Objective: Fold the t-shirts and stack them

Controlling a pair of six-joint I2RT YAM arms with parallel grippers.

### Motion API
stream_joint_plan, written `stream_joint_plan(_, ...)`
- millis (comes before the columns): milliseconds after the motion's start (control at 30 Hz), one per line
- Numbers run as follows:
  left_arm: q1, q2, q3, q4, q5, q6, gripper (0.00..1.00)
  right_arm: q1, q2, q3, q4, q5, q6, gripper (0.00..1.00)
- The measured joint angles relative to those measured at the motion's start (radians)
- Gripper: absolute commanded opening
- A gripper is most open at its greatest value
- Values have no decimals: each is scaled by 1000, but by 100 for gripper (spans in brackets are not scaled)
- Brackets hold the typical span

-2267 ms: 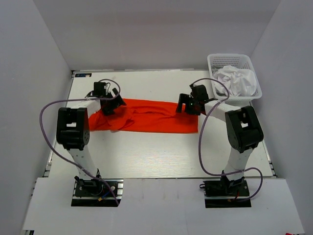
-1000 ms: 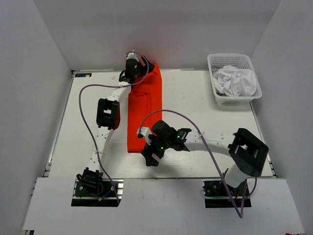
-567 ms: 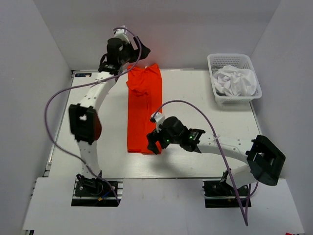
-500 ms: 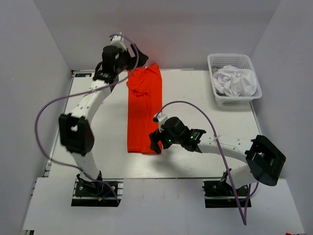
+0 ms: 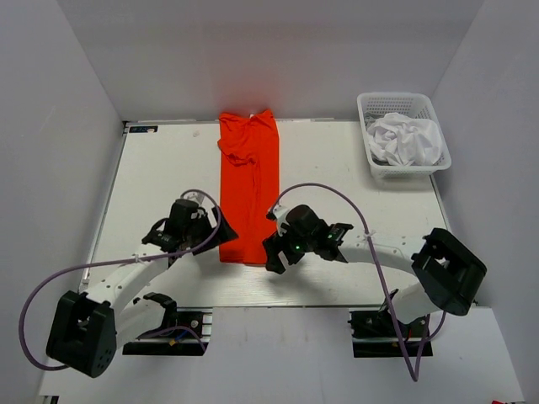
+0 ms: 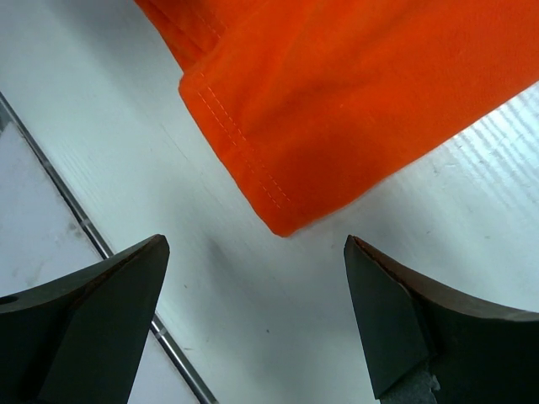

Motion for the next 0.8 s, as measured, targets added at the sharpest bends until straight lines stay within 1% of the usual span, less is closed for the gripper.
stream_joint_plan(67,-8,-21,-42,-40,0,-11,96,0,24,0,0,-8,-3,90)
stream_joint_plan(100,-14,-15,-51,-54,1,-18,91,0,34,0,0,-9,-4,90)
stream_joint_plan(133,-19,-3,-56,-64,0,-22,85,0,45,0,1,-9,-4,90)
stream_joint_plan(200,-27,28,-57,-77,0,-28,75,0,57,0,7,-4,-2,90)
stream_joint_plan(233,-30,42,-57,-81,0,-30,72,0,61,0,10,-1,-2,90)
stream_joint_plan(500,-55,84,-65,-80,10,-37,71,0,92,0,22,60,10,90)
stream_joint_plan(800,-74,98,-64,-69,15,-52,70,0,114,0,79,75,25,90)
